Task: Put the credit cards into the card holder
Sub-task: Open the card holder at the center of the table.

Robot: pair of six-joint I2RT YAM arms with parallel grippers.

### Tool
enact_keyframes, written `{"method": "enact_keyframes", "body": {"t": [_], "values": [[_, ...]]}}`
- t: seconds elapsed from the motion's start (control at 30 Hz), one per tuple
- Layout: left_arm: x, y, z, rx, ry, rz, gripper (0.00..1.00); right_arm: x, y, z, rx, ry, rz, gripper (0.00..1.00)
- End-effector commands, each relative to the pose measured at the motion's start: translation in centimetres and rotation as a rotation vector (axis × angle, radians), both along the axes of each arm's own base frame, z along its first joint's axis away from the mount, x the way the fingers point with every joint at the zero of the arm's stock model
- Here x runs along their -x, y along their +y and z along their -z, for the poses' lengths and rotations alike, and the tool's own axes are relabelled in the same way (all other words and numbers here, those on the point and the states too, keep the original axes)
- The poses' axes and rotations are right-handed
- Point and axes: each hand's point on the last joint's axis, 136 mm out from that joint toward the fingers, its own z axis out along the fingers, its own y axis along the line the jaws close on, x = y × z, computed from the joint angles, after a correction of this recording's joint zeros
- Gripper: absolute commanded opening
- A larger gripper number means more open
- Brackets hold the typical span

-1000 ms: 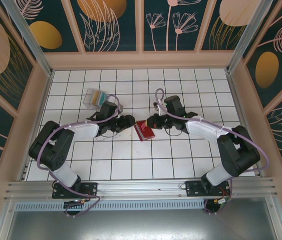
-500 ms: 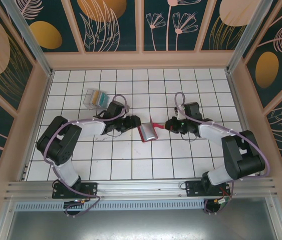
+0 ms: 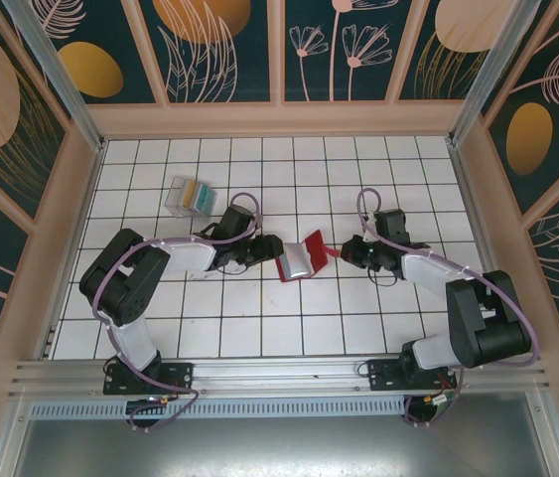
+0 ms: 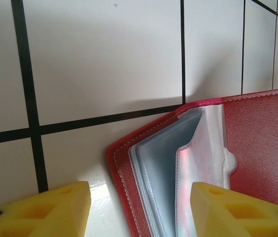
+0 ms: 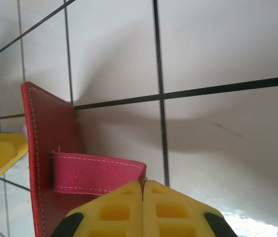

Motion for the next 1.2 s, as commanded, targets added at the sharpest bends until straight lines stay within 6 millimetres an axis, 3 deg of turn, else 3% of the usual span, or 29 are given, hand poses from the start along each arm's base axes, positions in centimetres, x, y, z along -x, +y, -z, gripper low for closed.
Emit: {"method": "enact_keyframes", "body": {"t": [0.0,0.07,0.17,0.23,0.43,0.53,0.67,0.73,0.8,0.87,1.0,1.17], "values": [[-0.3,-0.6,-1.6,0.026,-0.055,0.021,0.58,-0.1,-1.8,0.0,0.086,-0.028,0.049,0.00],[-0.1,-0.5,-1.7,0.032,-0.055,0.018,0.58,-0.1,-2.0,-0.3,0.099,-0.039,0.050,0.00],[0.3,-0.5,-1.5,0.041,-0.044,0.026,0.58,-0.2,-2.3,-0.8,0.122,-0.052,0.049,0.22],[0.5,-0.5,-1.4,0.041,-0.037,0.032,0.58,-0.4,-2.2,-1.5,0.125,-0.068,0.043,0.32],[0.5,-0.6,-1.1,0.038,-0.031,0.042,0.57,-1.7,-1.9,-5.7,0.127,-0.143,0.034,0.37],[0.3,-0.6,-1.0,0.026,-0.039,0.034,0.57,-1.9,-0.6,-8.2,0.107,-0.199,-0.015,0.42],[0.0,-0.8,-0.9,-0.004,-0.040,0.051,0.56,-1.7,1.0,-9.0,0.120,-0.204,-0.062,0.44],[0.0,-0.8,-1.0,-0.014,-0.047,0.051,0.56,-1.3,3.1,-10.2,0.105,-0.231,-0.129,0.49],[-0.1,-0.8,-0.9,-0.014,-0.046,0.055,0.56,-0.8,5.4,-10.8,0.151,-0.258,-0.193,0.73],[0.0,-0.9,-0.7,-0.020,-0.033,0.063,0.57,-0.5,6.6,-10.3,0.260,-0.262,-0.196,0.76],[0.2,-0.7,-0.2,-0.018,-0.023,0.051,0.57,0.7,7.2,-7.1,0.385,-0.170,-0.196,0.80],[0.6,-0.6,0.4,-0.009,0.001,0.033,0.57,2.5,9.6,-6.8,0.241,-0.117,-0.284,0.65]]}}
